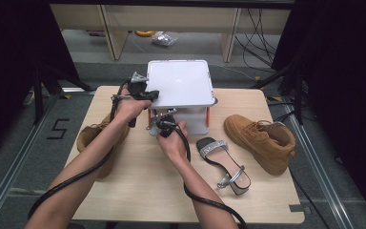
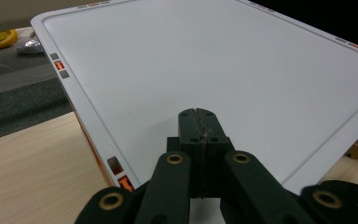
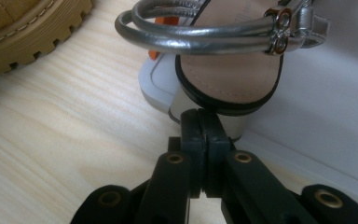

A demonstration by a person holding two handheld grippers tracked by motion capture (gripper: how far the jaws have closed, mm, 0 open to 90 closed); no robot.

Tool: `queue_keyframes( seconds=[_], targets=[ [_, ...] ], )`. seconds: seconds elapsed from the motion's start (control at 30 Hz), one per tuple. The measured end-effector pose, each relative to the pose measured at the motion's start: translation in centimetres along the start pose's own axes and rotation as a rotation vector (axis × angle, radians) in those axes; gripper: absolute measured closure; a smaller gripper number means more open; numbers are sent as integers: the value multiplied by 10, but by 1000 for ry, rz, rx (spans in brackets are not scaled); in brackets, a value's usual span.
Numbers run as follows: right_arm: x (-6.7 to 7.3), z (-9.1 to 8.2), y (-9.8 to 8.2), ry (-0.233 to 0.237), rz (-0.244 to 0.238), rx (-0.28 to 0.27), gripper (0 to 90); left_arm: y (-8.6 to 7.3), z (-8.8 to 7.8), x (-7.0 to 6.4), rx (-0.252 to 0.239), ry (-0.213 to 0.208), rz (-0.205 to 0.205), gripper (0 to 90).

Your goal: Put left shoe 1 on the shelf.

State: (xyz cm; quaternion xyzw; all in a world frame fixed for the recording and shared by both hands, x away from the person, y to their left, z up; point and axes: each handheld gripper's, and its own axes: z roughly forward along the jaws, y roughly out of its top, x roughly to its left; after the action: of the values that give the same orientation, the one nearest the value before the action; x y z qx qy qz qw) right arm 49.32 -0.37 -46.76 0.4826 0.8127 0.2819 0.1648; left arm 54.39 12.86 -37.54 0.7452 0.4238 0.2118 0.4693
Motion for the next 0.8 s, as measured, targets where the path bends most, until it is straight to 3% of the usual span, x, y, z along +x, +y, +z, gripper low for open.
queue_keyframes(
  seconds=[0.6,0.8],
  targets=[
    [5,13,4,-39,-33,-48,897,0,0,0,0,-2,-1,896],
    [5,17,3,-28,-28,-51,871,0,0,0,1,-2,1,896]
  ],
)
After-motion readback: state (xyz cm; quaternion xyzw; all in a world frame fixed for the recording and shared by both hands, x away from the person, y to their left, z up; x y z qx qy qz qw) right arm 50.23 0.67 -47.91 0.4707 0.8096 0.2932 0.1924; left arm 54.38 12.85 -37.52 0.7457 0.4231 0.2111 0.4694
